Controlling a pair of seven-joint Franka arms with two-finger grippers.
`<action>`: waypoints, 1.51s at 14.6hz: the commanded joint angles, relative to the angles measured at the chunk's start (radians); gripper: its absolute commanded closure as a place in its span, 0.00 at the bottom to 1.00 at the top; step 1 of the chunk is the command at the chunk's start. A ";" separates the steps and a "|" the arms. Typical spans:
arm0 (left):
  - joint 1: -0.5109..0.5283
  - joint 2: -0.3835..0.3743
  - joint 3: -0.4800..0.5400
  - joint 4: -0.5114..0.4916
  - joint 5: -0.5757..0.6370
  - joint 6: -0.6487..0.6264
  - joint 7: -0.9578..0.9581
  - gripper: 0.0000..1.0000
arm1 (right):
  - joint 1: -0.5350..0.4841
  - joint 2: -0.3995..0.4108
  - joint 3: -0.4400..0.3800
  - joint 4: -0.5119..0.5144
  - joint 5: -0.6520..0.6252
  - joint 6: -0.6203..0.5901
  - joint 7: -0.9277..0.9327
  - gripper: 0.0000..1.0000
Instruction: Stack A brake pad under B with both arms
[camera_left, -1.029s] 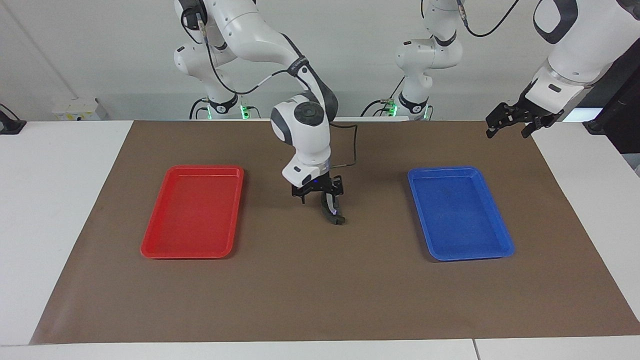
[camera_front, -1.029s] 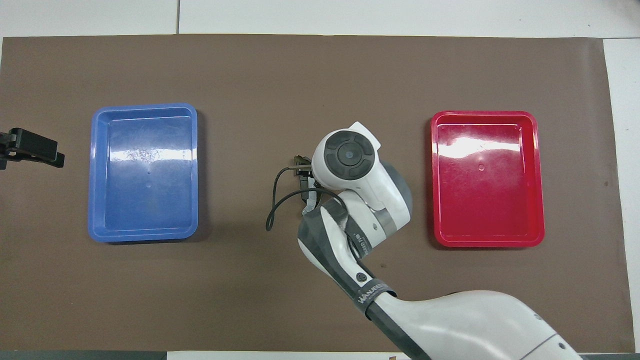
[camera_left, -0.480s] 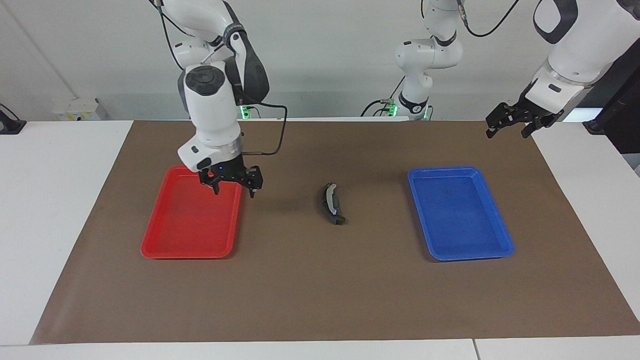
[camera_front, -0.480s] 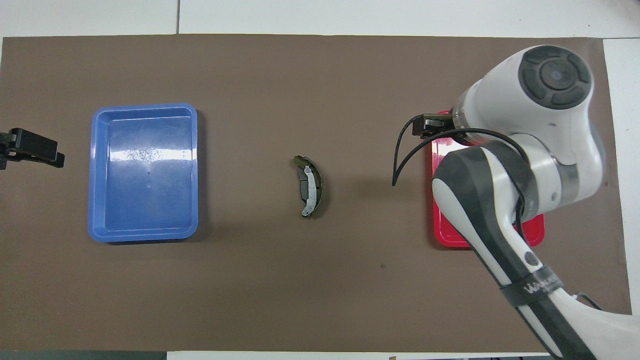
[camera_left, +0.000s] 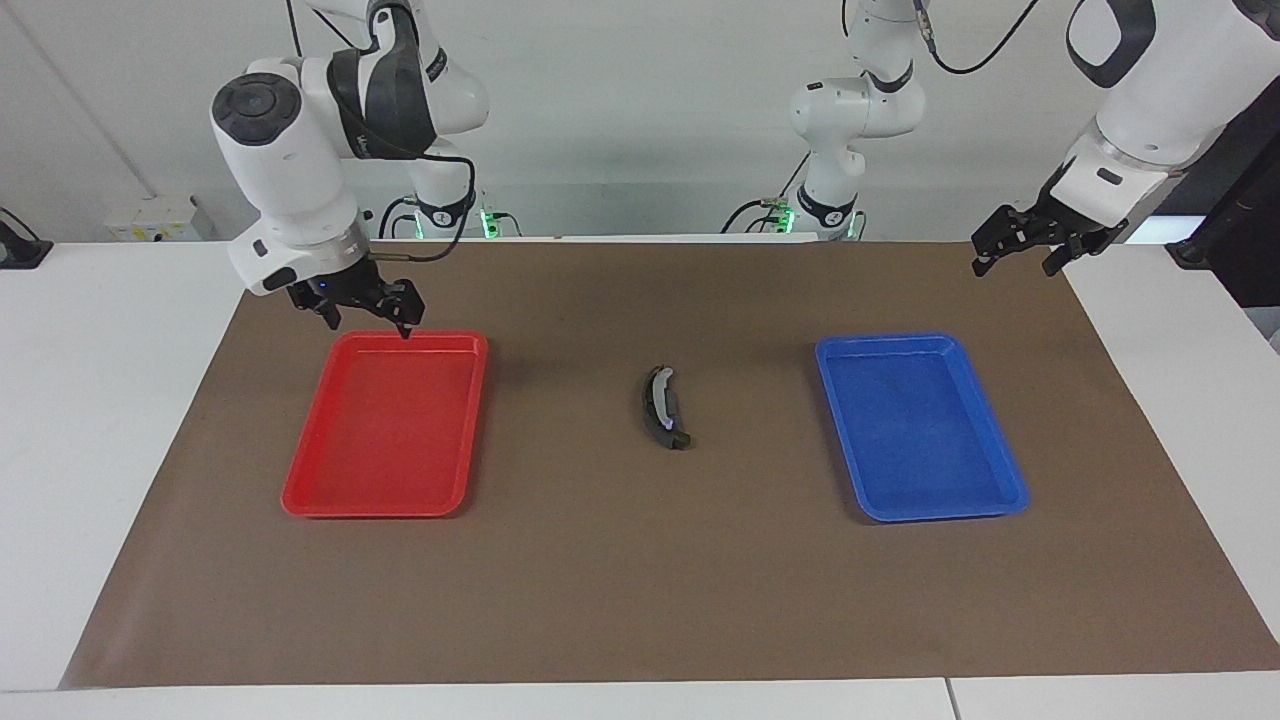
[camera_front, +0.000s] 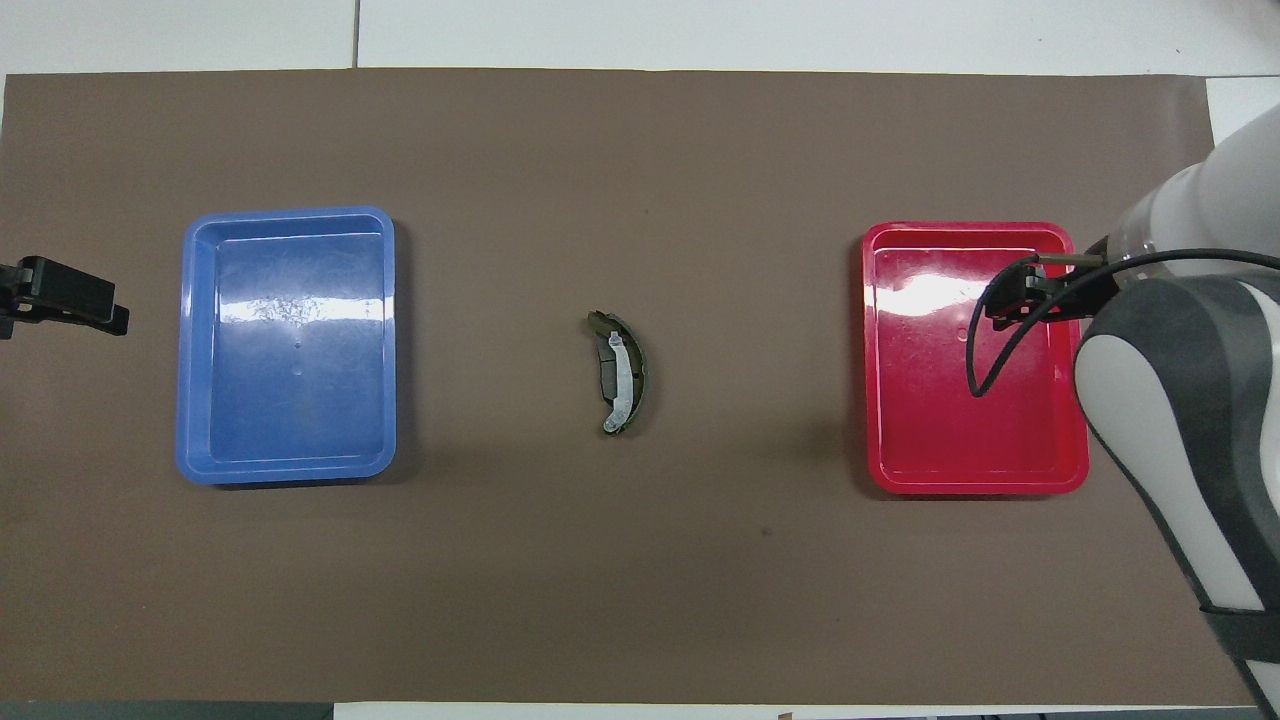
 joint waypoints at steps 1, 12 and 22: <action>0.006 -0.017 -0.006 -0.016 0.012 -0.005 0.009 0.00 | -0.072 -0.069 0.014 -0.064 0.005 -0.009 -0.070 0.00; 0.006 -0.017 -0.006 -0.016 0.012 -0.005 0.009 0.00 | -0.120 0.001 0.020 0.266 0.051 -0.250 -0.190 0.00; 0.006 -0.017 -0.006 -0.016 0.012 -0.005 0.009 0.00 | -0.046 -0.010 0.025 0.247 0.017 -0.236 -0.120 0.00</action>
